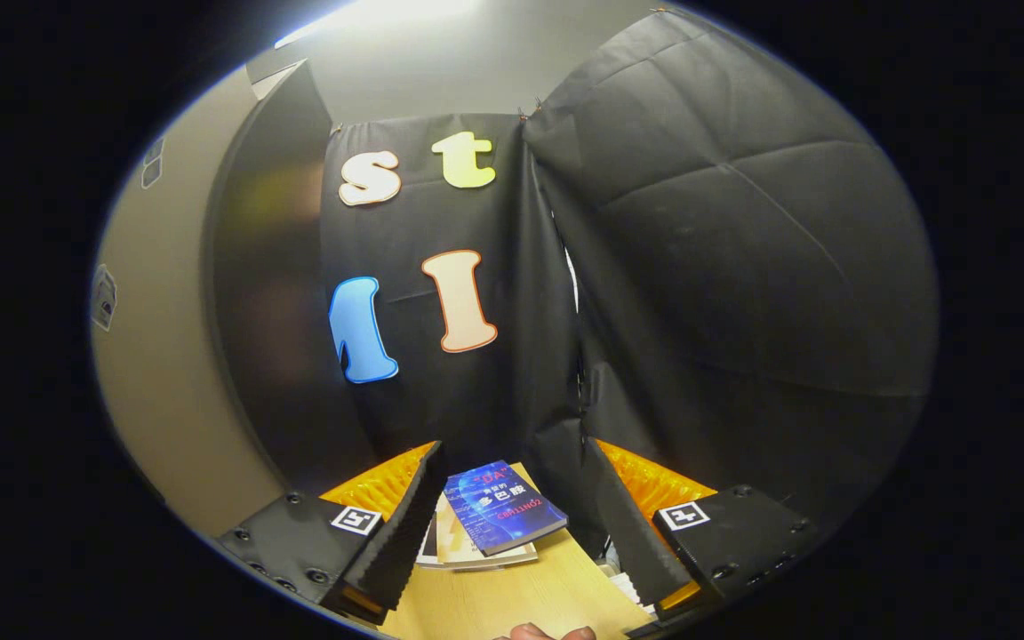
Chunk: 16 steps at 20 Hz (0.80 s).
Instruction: Open the right door of the double-door shoe cabinet with the right hand, and open the left door with the left hand.
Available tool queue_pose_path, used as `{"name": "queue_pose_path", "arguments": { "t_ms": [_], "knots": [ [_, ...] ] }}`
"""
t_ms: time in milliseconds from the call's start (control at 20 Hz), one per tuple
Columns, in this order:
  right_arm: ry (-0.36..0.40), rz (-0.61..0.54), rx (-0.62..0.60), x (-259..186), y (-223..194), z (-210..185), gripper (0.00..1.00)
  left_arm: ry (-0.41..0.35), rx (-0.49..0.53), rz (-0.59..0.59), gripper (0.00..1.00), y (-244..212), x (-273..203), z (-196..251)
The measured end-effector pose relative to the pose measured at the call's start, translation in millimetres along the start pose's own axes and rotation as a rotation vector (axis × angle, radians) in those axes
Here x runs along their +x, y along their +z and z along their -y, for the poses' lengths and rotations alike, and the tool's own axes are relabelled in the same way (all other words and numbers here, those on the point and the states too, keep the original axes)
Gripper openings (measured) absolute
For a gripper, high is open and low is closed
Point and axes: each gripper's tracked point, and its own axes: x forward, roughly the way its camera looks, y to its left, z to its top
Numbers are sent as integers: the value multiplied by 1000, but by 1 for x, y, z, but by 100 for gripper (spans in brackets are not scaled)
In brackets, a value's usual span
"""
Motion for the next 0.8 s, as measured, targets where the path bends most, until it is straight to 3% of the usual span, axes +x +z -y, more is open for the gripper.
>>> {"name": "queue_pose_path", "arguments": {
  "t_ms": [200, 500, 800],
  "knots": [
    [-15, -13, 19, -11, -4, 3, 97, 1, 4, -16, 4, -1, -6, -1],
    [-46, 2, 33, -47, -6, -11, 97, -74, -20, -30, 5, -3, -17, -8],
    [-86, 34, 39, -111, -5, -50, 97, -215, -35, -17, 4, 0, -29, -14]
  ]
}}
